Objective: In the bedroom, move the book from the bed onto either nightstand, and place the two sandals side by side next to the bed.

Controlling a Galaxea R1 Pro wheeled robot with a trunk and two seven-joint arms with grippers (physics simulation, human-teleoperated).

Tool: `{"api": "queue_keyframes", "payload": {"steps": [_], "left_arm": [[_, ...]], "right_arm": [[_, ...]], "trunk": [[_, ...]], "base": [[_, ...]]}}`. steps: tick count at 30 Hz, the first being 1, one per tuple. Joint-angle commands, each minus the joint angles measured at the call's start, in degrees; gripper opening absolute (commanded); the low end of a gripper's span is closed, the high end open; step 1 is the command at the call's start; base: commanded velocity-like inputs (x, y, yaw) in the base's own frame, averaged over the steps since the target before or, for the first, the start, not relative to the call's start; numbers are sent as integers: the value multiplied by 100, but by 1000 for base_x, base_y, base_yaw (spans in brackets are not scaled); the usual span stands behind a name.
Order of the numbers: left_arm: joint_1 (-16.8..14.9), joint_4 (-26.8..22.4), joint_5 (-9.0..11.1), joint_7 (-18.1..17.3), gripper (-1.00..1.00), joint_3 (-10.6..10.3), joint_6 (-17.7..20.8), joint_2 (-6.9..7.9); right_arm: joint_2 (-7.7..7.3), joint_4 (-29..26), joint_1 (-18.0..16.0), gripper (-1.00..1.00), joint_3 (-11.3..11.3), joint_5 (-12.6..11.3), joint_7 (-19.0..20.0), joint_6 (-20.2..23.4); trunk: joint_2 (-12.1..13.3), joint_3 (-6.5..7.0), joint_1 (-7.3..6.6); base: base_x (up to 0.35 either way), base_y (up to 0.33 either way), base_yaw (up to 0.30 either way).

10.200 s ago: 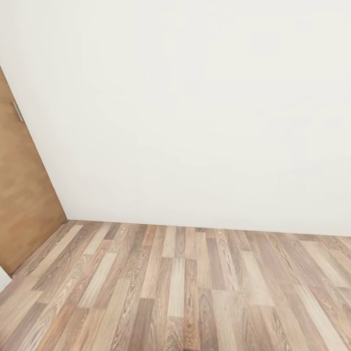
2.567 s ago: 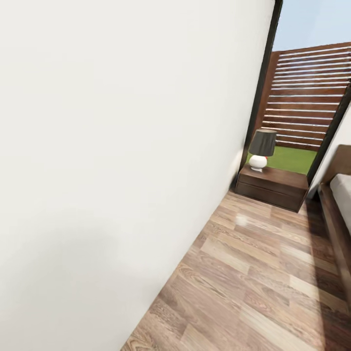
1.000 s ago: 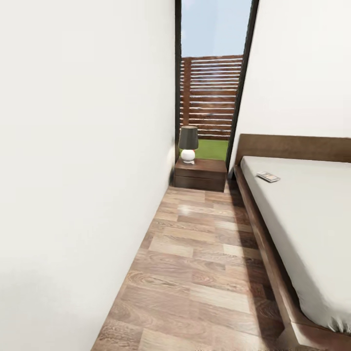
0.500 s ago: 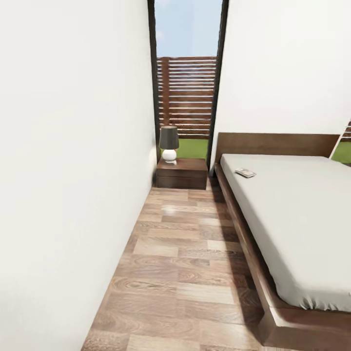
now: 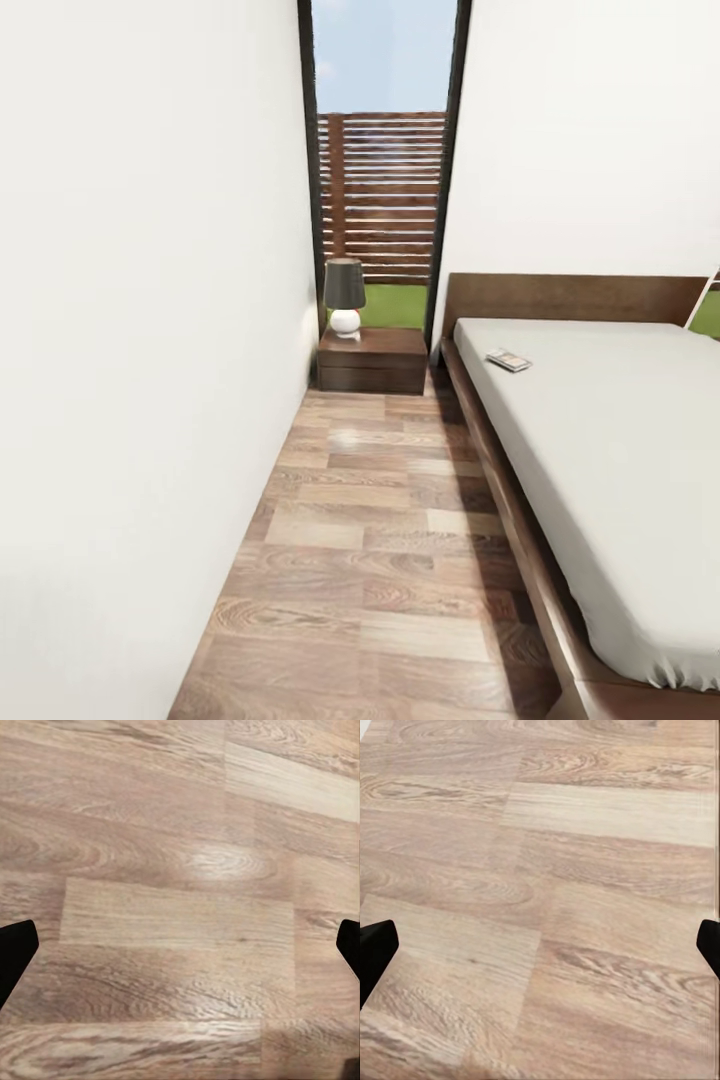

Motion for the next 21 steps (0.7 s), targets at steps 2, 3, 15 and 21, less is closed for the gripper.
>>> {"api": "queue_keyframes", "payload": {"steps": [2,3,15,21], "left_arm": [[-3,4,-49,-16,100,46,-22,0],[-3,4,-49,-16,100,46,-22,0],[-3,0,-50,-18,100,46,-23,-4],[-3,-3,-50,-15,100,46,-23,-7]], "right_arm": [[-4,23,-9,100,46,-56,36,-29],[-4,23,-9,100,46,-56,36,-29],[-7,23,-9,100,46,-56,47,-29],[-7,23,-9,100,46,-55,52,-29]], "trunk": [[-4,-6,-1],[-4,-6,-1],[-4,-6,-1],[-4,-6,-1]], "base": [[0,0,0],[0,0,0],[0,0,0],[145,0,0]]}}
